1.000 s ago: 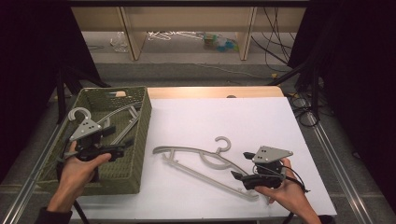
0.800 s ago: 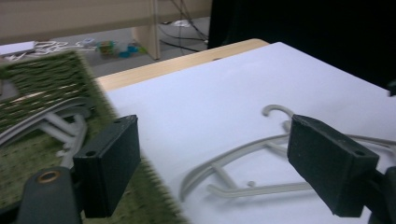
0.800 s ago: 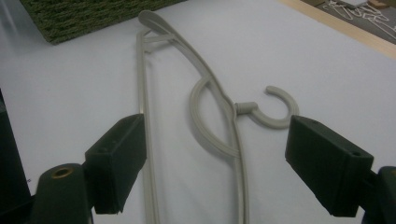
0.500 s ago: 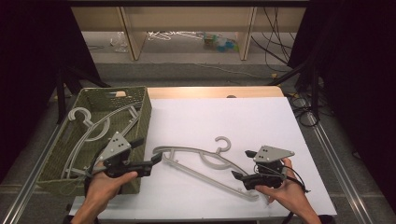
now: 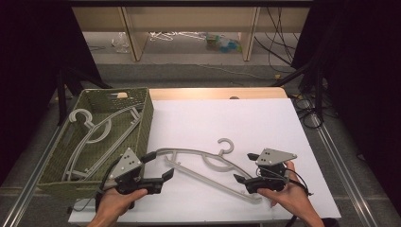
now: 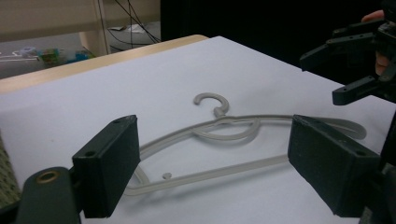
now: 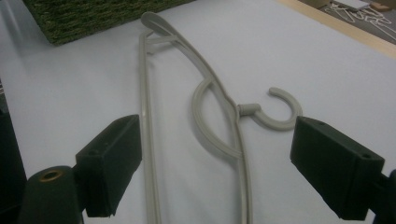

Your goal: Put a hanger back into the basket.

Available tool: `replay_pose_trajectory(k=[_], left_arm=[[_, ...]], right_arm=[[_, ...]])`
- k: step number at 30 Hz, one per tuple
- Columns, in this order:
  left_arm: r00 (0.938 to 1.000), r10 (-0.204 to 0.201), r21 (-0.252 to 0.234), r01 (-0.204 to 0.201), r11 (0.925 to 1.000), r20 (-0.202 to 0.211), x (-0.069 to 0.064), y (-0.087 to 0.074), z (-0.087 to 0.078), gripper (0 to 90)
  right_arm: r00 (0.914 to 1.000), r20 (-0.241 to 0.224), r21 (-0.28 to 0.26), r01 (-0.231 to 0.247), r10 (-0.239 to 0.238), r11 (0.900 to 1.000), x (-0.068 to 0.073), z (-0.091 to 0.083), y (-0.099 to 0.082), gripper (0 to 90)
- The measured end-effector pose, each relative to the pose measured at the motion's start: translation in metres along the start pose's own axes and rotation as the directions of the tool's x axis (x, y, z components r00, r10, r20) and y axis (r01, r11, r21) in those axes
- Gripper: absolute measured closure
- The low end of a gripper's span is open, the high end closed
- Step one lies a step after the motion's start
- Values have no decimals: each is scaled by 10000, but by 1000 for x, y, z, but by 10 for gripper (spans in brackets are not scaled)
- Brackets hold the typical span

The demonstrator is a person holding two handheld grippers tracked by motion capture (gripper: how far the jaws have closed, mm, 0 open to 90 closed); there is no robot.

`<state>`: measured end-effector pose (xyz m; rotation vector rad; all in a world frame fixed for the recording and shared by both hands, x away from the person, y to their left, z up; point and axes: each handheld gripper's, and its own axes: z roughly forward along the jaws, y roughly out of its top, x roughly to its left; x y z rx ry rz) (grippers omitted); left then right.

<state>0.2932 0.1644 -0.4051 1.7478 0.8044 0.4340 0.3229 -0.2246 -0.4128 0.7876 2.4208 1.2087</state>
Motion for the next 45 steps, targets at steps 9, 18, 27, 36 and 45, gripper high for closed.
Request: replay_pose_trajectory(k=[9, 18, 27, 36, 45], left_arm=[[9978, 652, 505, -658, 9966, 136, -19, -19, 5, 167], [9963, 832, 685, -845, 9941, 224, -25, -27, 5, 168], [9967, 750, 786, -773, 9939, 318, -25, -30, 8, 167], [9955, 821, 1004, -866, 9912, 481, -26, -31, 9, 169], [9937, 934, 1090, -996, 9890, 613, -26, -33, 11, 173]], right_arm=[[9999, -118, 208, 79, -77, 9998, -1, 8, -5, 175], [9993, -116, 585, 352, -345, 9977, -2, 17, -7, 174], [9997, 227, 2344, -50, -3, 9721, -17, 46, -12, 262], [9975, 70, 3900, -677, 706, 9183, -32, 65, -13, 453], [9991, -314, 4846, -104, 293, 8747, -35, 81, -6, 642]])
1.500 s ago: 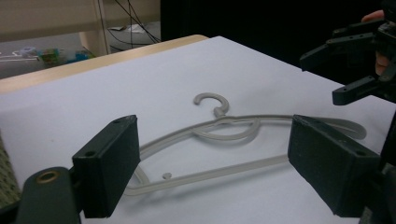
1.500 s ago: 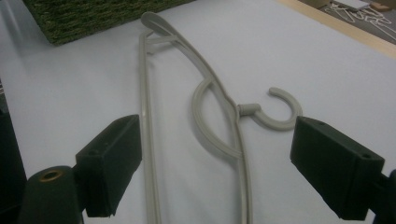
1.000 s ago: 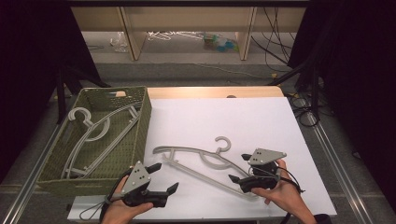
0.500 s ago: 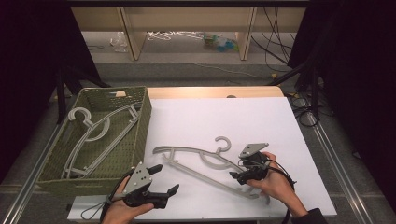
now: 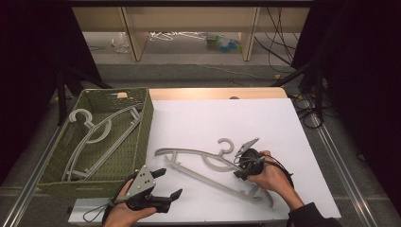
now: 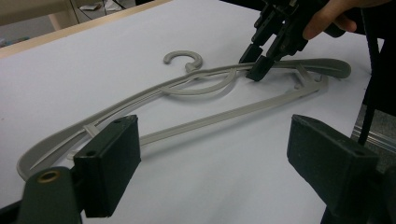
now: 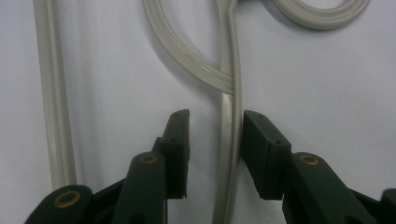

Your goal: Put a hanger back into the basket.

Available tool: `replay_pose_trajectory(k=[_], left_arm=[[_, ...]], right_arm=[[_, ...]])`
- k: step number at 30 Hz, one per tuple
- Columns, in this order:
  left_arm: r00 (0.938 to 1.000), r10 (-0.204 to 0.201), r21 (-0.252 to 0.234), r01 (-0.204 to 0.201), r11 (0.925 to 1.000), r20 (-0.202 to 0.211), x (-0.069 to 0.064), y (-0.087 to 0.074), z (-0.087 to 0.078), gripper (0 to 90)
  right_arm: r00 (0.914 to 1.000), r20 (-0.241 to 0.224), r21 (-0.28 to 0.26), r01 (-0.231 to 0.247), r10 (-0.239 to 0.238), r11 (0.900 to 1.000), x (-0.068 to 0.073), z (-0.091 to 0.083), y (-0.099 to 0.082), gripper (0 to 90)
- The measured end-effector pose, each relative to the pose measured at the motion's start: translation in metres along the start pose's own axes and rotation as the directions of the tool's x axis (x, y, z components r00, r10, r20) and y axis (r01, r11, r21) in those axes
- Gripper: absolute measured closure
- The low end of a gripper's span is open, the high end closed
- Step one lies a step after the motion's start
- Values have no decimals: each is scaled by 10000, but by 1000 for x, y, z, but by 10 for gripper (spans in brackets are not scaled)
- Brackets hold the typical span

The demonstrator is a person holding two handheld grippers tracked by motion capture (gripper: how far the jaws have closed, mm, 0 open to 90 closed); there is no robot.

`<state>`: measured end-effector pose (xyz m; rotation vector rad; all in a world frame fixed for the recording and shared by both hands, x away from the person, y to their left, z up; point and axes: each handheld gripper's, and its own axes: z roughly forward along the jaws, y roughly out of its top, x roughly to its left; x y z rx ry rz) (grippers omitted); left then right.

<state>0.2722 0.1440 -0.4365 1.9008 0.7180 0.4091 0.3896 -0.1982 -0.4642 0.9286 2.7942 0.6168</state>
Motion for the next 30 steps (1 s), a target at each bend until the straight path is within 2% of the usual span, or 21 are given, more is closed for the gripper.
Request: replay_pose_trajectory(k=[1, 4, 8, 11, 14, 16, 17, 19, 20, 21, 22, 23, 24, 28, 29, 30], left_arm=[[10000, 60, -7, -60, 10000, 14, 0, 0, 0, 174], [9999, -139, -88, 140, 9999, 23, 0, 0, 1, 178], [10000, -40, -48, 39, 10000, -57, 1, 1, 0, 178], [10000, 60, -26, -60, 10000, 43, 2, 0, 0, 178], [10000, 6, 92, -5, 10000, -74, 2, 0, 0, 178], [9999, 105, 63, -105, 9999, 51, 2, -1, 2, 178], [10000, 45, 128, -45, 9999, -18, 2, -1, 1, 178], [9998, -199, 5, 199, 9998, 1, 1, 1, 2, 180], [9999, -115, -36, 116, 9999, 71, 2, 1, 2, 180], [9998, -211, 4, 211, 9998, 29, 1, 1, 2, 180], [9997, -186, 4, 186, 9998, 139, 1, 0, 3, 180], [10000, 19, 78, -19, 10000, 85, 2, 1, 3, 180], [9999, -135, 96, 135, 9999, 51, 1, 0, 3, 180], [9998, 188, 144, -187, 9997, -25, 2, 2, 2, 183], [10000, -7, 103, 8, 9999, -19, 1, 1, 2, 184], [10000, 75, 100, -75, 9999, -40, 2, 2, 1, 185]], right_arm=[[10000, 40, 115, 52, -52, 9999, 0, 0, 2, 652], [9999, 53, 544, 107, -111, 9985, -1, 2, 9, 679], [9999, 64, 886, 131, -137, 9960, -1, 4, 16, 714], [9998, -172, 829, 43, -29, 9965, -9, 4, 15, 804], [9988, -476, 826, -104, 144, 9965, -14, 4, 15, 808], [9994, -341, 905, 39, -8, 9959, -12, 4, 17, 806], [9995, -246, 952, 211, -188, 9952, -10, 4, 18, 804], [9998, -208, 1016, 99, -78, 9948, -10, 5, 19, 803], [9997, -250, 1004, 39, -14, 9949, -10, 5, 19, 803], [9996, -290, 1021, 32, -2, 9948, -11, 5, 19, 803], [9995, -300, 1014, 10, 21, 9948, -12, 5, 19, 804], [9995, -311, 1094, 9, 25, 9940, -11, 5, 19, 805], [9996, -253, 1170, 106, -77, 9931, -10, 5, 20, 806], [9992, -112, 1168, 382, -372, 9924, -7, 4, 20, 810], [9989, -198, 1112, 434, -414, 9929, -9, 4, 20, 811], [9989, -225, 1082, 430, -408, 9932, -9, 4, 20, 814]])
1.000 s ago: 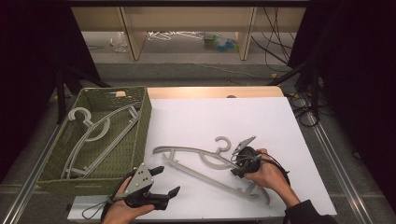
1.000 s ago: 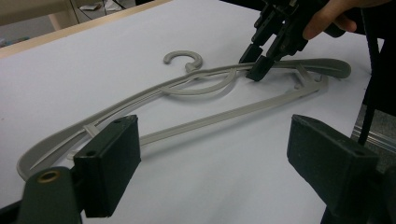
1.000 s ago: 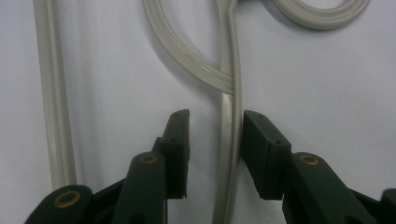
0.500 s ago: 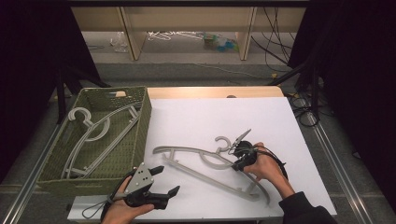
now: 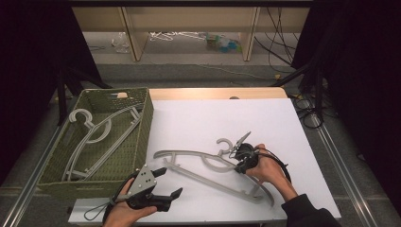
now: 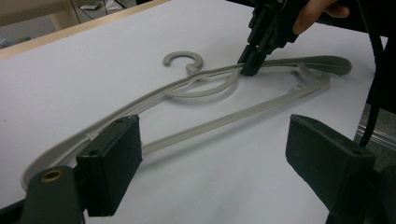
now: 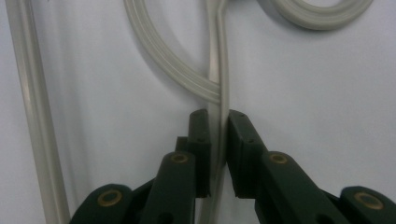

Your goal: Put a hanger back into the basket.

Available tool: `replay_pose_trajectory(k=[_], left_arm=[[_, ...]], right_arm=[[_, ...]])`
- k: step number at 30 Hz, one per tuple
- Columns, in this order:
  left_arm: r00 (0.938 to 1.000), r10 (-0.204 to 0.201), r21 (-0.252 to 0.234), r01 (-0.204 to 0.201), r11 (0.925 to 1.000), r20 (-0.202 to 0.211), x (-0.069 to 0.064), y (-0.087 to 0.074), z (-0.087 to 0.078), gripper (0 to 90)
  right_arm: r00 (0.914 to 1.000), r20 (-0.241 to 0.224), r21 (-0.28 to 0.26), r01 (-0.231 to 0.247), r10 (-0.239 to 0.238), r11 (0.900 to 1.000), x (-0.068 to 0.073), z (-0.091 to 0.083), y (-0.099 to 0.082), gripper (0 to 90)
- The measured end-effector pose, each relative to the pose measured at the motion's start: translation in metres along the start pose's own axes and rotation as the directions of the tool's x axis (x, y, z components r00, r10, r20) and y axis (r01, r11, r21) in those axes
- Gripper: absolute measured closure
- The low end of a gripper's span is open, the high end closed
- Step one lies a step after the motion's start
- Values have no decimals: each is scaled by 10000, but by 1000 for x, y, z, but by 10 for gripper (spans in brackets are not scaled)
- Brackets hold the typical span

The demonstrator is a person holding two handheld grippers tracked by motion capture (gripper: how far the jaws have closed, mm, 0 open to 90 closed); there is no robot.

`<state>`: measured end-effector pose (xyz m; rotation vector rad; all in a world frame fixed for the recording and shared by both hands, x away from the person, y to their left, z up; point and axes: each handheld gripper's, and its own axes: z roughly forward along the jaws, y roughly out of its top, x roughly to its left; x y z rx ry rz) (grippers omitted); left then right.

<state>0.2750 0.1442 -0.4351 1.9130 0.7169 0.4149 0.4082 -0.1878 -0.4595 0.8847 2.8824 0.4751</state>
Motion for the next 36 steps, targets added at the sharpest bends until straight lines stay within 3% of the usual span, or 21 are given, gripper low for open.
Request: replay_pose_trajectory(k=[4, 8, 11, 14, 17, 18, 22, 27, 32, 33, 36], left_arm=[[10000, 24, -60, -24, 10000, -15, 2, 1, 2, 192], [9999, -77, 26, 77, 10000, -67, 4, 9, 9, 193], [9988, -491, 247, 490, 9985, 43, 4, 17, 18, 200], [9998, -188, 405, 187, 9990, 10, 6, 25, 30, 207], [9990, -447, 683, 447, 9967, -11, 10, 32, 46, 219], [9996, -276, 840, 271, 9961, 48, 13, 34, 52, 235], [9991, -406, 1138, 387, 9927, 145, 19, 41, 71, 257], [9986, -130, 1765, 38, 9843, 510, 22, 40, 84, 263], [9960, 77, 2021, -257, 9790, 894, 22, 41, 91, 320], [9953, 105, 2112, -306, 9770, 959, 21, 42, 92, 333], [9930, 292, 2276, -549, 9722, 1149, 21, 45, 95, 362]], right_arm=[[9970, 442, -65, 631, -627, 9980, 4, -4, 1, 817], [9901, 580, -193, 1288, -1275, 9915, 7, -17, 1, 819], [9788, 844, -112, 1882, -1866, 9821, 16, -26, -2, 819], [9689, 1026, -217, 2286, -2253, 9733, 23, -35, -5, 819], [9585, 1219, -369, 2639, -2577, 9639, 30, -42, -6, 819], [9536, 1308, -362, 2779, -2712, 9599, 32, -44, -6, 819], [9398, 1615, -436, 3117, -3011, 9492, 41, -53, -7, 819], [9238, 1709, -477, 3550, -3425, 9337, 49, -58, -5, 819], [9084, 1867, -562, 3901, -3741, 9191, 58, -62, -2, 819], [8977, 1977, -450, 4097, -3938, 9111, 58, -63, -1, 819], [8954, 2010, -454, 4137, -3974, 9093, 64, -65, 0, 819]])
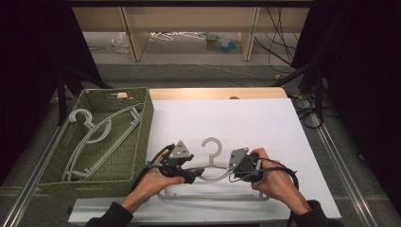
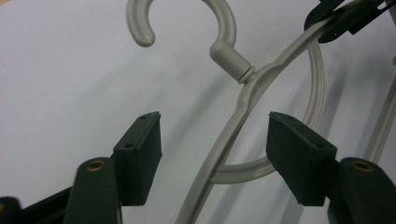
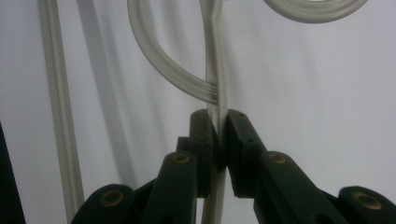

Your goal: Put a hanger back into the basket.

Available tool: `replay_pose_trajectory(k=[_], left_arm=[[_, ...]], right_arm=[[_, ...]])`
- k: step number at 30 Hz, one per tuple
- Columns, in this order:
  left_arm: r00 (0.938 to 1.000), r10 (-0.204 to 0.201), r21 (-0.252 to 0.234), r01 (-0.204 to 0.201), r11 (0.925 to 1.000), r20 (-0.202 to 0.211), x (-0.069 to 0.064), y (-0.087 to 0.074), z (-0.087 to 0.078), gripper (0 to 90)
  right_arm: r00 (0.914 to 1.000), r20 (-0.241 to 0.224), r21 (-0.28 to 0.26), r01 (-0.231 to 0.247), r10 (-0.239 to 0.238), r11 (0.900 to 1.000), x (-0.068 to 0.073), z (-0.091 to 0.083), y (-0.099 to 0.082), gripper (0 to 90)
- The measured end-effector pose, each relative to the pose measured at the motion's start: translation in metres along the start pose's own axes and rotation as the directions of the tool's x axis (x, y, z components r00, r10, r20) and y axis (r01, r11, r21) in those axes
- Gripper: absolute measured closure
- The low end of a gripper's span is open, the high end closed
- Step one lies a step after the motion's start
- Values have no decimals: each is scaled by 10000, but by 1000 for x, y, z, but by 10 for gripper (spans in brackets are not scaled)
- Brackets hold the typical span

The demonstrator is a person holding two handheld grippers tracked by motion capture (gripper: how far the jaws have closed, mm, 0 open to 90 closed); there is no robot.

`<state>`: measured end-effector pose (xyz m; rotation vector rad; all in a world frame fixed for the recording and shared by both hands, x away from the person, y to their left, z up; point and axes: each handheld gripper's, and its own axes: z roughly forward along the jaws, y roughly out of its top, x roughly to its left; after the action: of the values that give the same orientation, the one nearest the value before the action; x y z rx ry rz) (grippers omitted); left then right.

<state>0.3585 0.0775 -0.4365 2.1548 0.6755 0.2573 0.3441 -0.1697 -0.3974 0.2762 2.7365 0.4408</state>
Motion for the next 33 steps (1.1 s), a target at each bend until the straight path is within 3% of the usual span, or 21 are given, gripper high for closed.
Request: replay_pose_trajectory(k=[4, 5, 6, 10, 13, 15, 17, 18, 21, 25, 31, 33], left_arm=[[9992, 199, 173, -204, 9996, 333, -3, 2, 9, 442], [9981, 455, 313, -468, 9984, 412, -3, 2, 11, 457], [9987, 316, 261, -327, 9991, 400, -5, 2, 13, 466], [9968, 370, 269, -390, 9989, 705, -5, 6, 15, 545], [9907, 627, 401, -680, 9969, 1204, -7, 7, 16, 602], [9883, 815, 442, -878, 9952, 1290, -9, 7, 17, 639], [9867, 758, 445, -830, 9956, 1440, -9, 8, 18, 667], [9842, 954, 528, -1043, 9931, 1494, -9, 9, 17, 692], [9826, 954, 535, -1051, 9930, 1592, -11, 10, 15, 724], [9814, 1009, 626, -1124, 9917, 1635, -11, 9, 12, 737], [9768, 1370, 619, -1488, 9869, 1645, -16, 11, 4, 765], [9777, 1388, 590, -1497, 9870, 1577, -19, 13, 1, 778]], right_arm=[[10000, 38, -76, 44, -44, 10000, 2, -1, 2, 819], [9999, -26, -122, 107, -108, 9999, 2, -2, 2, 819], [9999, 34, -134, 119, -119, 9998, 3, -2, 2, 819], [9998, -16, -213, 194, -195, 9996, 4, -2, 3, 819], [9995, -45, -285, 298, -299, 9991, 6, -3, 5, 819], [9995, -98, -237, 292, -294, 9993, 9, -4, 7, 819], [9984, -115, -295, 542, -546, 9981, 10, -3, 9, 819], [9972, -88, -230, 738, -740, 9970, 9, -2, 9, 818], [9974, -261, -351, 658, -667, 9972, 11, -2, 9, 818], [9967, -154, -422, 792, -799, 9960, 11, -2, 9, 817], [9972, -162, -442, 724, -732, 9964, 10, 2, 9, 805], [9986, -203, -484, 486, -496, 9976, 10, 1, 9, 792]])
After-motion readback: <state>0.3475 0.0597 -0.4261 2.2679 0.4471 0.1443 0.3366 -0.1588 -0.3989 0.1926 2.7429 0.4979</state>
